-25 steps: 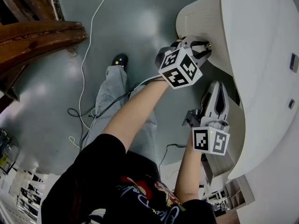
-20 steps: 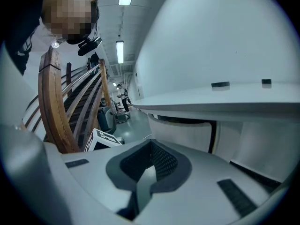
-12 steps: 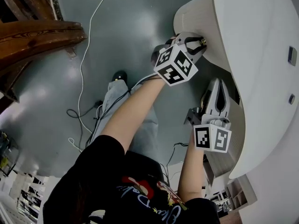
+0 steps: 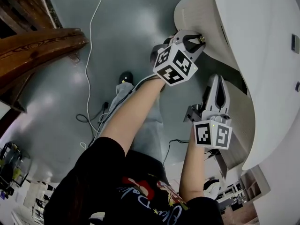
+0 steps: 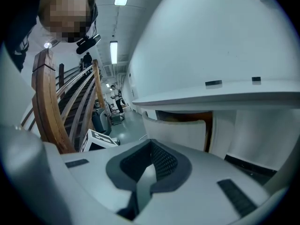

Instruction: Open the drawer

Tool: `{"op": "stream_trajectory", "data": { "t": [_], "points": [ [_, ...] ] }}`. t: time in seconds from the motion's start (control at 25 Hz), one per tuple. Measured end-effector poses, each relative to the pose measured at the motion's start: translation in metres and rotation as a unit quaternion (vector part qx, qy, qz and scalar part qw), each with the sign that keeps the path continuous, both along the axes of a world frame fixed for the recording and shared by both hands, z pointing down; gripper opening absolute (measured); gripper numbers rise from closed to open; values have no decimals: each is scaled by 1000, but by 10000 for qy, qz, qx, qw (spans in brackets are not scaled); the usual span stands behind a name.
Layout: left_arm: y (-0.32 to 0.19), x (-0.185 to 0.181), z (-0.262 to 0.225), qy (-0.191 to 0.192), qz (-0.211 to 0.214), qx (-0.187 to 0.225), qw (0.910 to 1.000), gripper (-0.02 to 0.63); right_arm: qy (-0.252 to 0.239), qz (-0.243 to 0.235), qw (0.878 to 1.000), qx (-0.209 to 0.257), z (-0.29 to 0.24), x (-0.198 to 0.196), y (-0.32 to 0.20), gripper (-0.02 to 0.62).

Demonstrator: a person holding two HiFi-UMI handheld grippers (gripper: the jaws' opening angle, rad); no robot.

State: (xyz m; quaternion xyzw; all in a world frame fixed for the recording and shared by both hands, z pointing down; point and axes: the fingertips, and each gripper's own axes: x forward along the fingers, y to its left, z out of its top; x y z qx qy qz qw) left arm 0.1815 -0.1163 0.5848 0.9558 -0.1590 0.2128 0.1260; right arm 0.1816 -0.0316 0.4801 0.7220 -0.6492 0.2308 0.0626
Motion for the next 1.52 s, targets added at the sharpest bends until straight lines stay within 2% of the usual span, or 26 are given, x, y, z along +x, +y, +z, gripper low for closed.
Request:
{"op": "stream_trajectory", "data": {
  "t": [0.56,1.16,1.52],
  "points": [
    [13,-21,-1,-77,74,-43,9999,97,13,399,9992,28,-9,-13,16,0],
    [31,-63,5,-139,83,-111,9998,97,5,776,9969,127,-22,-39,47,0],
    [45,-75,-6,-167,114,-160,9997,97,69,804,9967,118,-43,-44,60,0]
  ]
}}
